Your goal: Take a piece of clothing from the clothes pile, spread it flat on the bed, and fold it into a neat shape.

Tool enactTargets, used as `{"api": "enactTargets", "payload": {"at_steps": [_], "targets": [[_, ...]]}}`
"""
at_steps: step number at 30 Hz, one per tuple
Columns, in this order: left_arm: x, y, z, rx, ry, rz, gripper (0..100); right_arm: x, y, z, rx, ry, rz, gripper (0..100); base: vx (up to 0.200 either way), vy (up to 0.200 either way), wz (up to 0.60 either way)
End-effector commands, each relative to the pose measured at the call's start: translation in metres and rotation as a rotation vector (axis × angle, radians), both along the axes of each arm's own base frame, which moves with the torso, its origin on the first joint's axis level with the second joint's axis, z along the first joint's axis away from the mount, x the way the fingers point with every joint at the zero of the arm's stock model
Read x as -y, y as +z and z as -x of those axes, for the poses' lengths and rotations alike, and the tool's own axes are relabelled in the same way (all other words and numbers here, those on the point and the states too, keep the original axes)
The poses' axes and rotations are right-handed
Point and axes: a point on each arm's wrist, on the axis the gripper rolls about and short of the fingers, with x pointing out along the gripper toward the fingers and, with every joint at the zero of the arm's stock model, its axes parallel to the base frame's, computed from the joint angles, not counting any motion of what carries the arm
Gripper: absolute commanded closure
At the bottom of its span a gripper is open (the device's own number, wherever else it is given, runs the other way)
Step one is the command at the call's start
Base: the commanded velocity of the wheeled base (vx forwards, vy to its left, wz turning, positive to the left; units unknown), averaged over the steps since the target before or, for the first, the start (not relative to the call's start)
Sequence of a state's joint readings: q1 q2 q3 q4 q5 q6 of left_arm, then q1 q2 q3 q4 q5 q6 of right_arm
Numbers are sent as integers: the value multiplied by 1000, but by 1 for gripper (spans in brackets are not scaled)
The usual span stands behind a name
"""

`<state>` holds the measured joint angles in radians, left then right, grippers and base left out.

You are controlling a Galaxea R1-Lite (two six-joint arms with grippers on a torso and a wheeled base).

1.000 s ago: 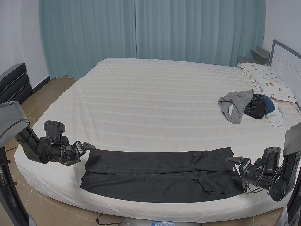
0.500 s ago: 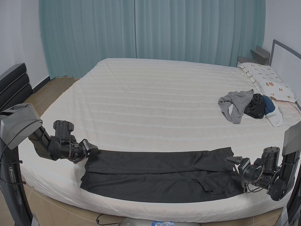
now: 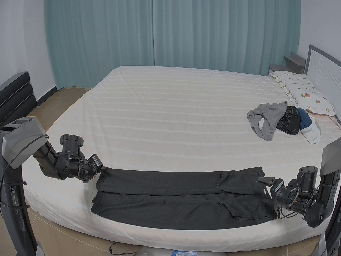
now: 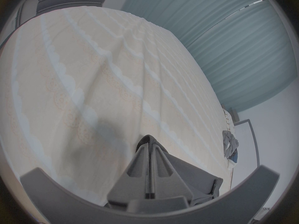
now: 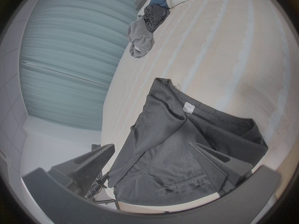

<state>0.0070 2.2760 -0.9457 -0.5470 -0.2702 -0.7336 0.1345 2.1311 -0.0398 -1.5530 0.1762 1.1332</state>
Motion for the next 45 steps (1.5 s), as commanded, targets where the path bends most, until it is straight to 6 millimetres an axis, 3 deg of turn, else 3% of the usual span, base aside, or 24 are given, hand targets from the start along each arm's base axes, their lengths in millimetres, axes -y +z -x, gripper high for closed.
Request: {"api": "enactTargets", "payload": {"at_steps": [1,9,10,19,26,45], "targets": [[-1,2,-4,12,10,8,100,0,1,-1,9,-1,-2,0,0,0,0],[-1,1,-5,11,11,11,100,0,0,-1,7,0,-2,0,0,0,0],[-1,1,-5,11,11,11,0,0,0,-1,7,0,-2,0,0,0,0],[-5,1,6,-7,-13,31,0,0,0,2,-2,0,-1,0,0,0,0],[-7,-10,24,113,-215,-29,0,1,0,3,-8,0,0,0,0,0,0],[-5,-30,45,137,-475,-140,0,0,-1,4,-11,5,-1,0,0,0,0]]}}
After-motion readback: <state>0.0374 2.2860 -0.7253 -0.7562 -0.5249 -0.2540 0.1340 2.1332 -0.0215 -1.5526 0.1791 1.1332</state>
